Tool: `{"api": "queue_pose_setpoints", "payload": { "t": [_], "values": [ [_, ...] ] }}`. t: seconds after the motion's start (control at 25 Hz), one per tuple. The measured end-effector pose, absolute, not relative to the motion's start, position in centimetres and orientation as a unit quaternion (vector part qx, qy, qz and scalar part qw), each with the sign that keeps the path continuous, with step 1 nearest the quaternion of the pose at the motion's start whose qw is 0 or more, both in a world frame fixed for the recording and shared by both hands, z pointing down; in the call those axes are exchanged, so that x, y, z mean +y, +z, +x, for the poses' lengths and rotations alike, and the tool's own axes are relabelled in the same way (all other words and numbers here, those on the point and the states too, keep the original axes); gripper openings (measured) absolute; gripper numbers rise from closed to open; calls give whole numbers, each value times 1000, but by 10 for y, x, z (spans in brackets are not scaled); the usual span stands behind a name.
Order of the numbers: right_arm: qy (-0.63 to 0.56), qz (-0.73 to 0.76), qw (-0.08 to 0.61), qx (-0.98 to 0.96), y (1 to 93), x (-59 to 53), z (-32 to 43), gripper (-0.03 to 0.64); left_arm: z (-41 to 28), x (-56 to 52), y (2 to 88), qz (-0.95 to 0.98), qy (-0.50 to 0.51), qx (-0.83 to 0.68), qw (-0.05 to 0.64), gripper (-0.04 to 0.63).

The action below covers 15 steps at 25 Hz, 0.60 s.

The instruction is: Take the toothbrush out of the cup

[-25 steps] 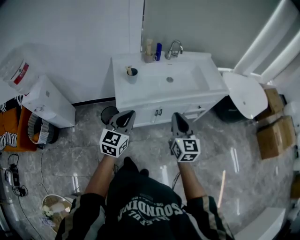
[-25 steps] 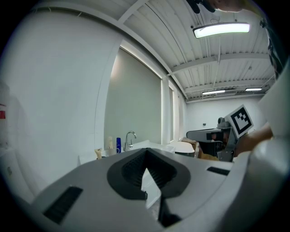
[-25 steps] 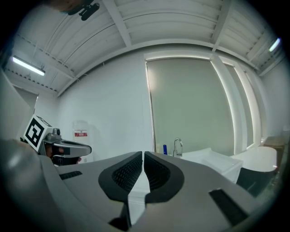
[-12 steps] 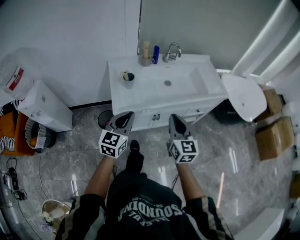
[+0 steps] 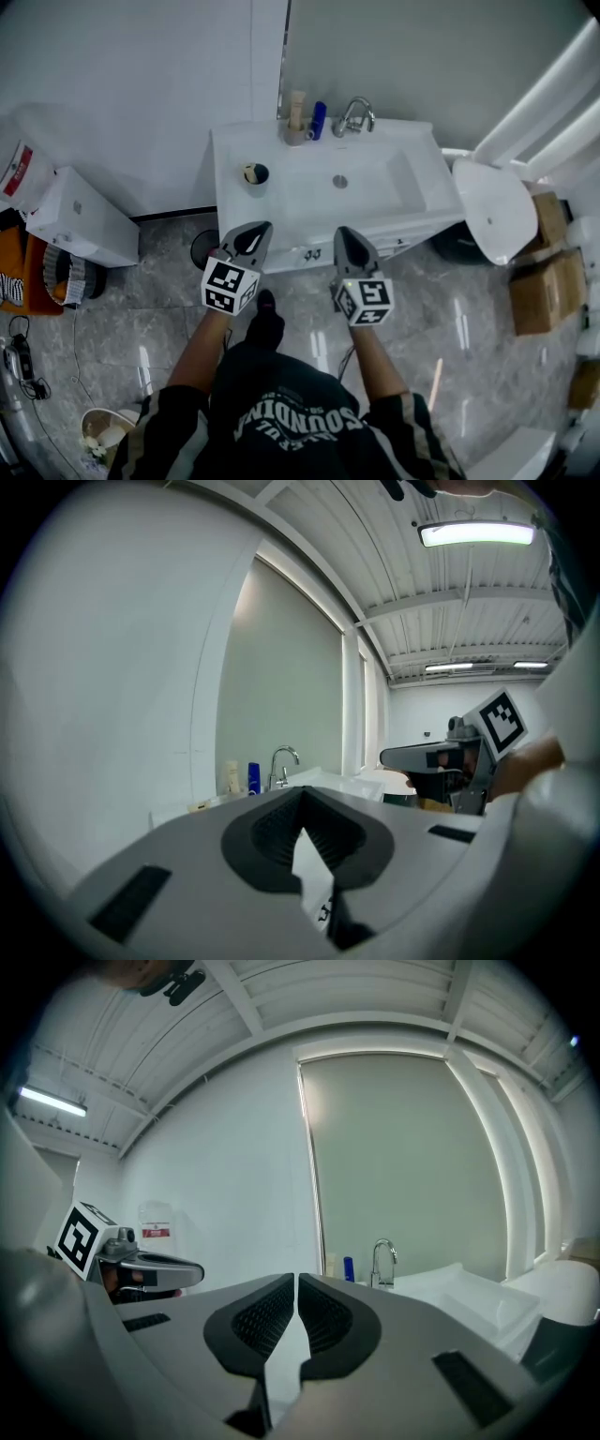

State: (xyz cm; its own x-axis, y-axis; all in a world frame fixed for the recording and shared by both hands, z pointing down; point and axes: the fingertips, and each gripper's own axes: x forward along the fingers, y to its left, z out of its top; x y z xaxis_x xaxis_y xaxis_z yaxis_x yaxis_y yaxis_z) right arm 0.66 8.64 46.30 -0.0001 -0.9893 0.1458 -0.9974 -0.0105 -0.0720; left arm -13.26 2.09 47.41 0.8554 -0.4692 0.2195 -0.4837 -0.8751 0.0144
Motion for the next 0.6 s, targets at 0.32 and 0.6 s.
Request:
{"api": "queue_pose_setpoints", "payload": {
  "t": [0.32, 0.6],
  "values": [
    [77, 685, 37, -724, 463, -14, 10, 0, -124, -48, 470, 962, 109, -249, 26, -2],
    [73, 663, 42, -744, 463, -89, -4, 0, -141, -114, 478, 954, 113, -275, 36, -2]
  ]
}}
